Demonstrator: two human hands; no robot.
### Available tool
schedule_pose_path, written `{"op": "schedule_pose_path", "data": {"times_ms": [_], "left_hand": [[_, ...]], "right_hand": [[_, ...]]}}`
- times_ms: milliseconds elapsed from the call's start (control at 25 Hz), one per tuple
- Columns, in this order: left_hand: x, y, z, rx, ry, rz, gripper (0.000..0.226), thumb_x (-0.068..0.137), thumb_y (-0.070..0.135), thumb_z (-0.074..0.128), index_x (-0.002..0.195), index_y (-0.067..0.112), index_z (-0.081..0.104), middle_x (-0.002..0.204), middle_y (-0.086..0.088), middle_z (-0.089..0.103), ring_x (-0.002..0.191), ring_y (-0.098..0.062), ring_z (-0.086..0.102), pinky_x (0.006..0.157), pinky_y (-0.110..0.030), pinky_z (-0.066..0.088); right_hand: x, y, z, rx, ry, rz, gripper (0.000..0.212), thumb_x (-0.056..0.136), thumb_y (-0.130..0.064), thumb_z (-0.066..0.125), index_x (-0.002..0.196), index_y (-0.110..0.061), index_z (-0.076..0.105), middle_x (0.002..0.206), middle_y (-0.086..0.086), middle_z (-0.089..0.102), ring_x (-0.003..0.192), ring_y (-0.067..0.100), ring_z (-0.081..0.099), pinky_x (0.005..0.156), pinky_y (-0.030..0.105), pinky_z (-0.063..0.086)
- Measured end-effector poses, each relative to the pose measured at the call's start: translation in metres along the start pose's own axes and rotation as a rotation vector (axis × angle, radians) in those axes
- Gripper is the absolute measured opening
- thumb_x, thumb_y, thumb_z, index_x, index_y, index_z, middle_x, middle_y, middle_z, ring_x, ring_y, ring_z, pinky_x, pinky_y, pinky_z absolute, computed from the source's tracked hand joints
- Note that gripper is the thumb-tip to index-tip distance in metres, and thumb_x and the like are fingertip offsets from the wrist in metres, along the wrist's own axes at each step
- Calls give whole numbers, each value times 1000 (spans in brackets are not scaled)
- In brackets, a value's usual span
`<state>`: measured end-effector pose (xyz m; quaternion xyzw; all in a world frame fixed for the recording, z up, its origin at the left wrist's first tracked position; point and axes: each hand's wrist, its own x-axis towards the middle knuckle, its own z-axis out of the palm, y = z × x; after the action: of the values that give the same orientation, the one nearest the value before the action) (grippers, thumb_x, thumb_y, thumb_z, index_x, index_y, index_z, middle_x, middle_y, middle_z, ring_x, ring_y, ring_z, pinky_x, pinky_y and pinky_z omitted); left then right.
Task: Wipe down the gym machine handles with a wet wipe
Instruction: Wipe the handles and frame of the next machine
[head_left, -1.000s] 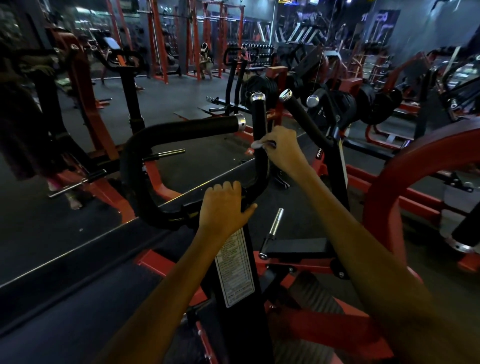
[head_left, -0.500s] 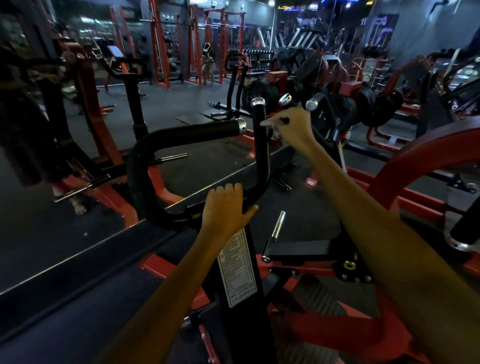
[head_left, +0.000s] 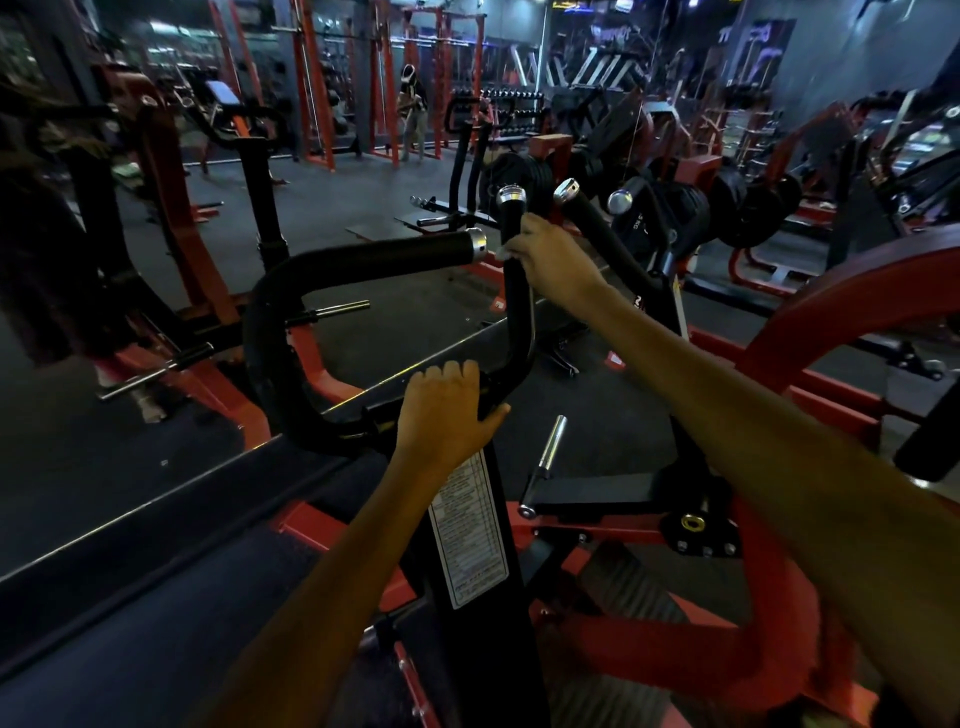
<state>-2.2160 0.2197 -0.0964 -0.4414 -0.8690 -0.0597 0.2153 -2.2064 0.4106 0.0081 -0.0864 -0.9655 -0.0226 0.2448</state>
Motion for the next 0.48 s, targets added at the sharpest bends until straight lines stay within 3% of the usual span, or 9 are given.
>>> {"op": "schedule_pose_path", "data": {"times_ms": [200, 400, 480], "left_hand": [[0, 0, -2, 6, -1, 9, 56, 91, 61, 39, 116, 13, 48, 108, -4, 58, 96, -19, 56, 79, -29, 39], [0, -1, -1, -10, 10, 16, 55, 90, 61, 40, 114, 13, 49, 108, -4, 59, 96, -19, 57, 78, -28, 39], [0, -1, 0, -27, 15, 16, 54, 90, 60, 41, 115, 12, 49, 109, -5, 59, 97, -19, 57, 80, -29, 39]], "right_hand": [[-28, -13, 13, -140, -48, -98, 26, 91, -6, 53, 115, 0, 60, 116, 16, 48, 107, 28, 51, 88, 31, 43], [-51, -27, 23, -116, -88, -65, 24, 91, -7, 51, 111, 3, 60, 117, 15, 47, 103, 26, 51, 76, 23, 36], [-64, -31, 29, -101, -98, -64, 22, 92, -8, 50, 109, 3, 60, 118, 16, 46, 103, 26, 50, 80, 26, 41]]}}
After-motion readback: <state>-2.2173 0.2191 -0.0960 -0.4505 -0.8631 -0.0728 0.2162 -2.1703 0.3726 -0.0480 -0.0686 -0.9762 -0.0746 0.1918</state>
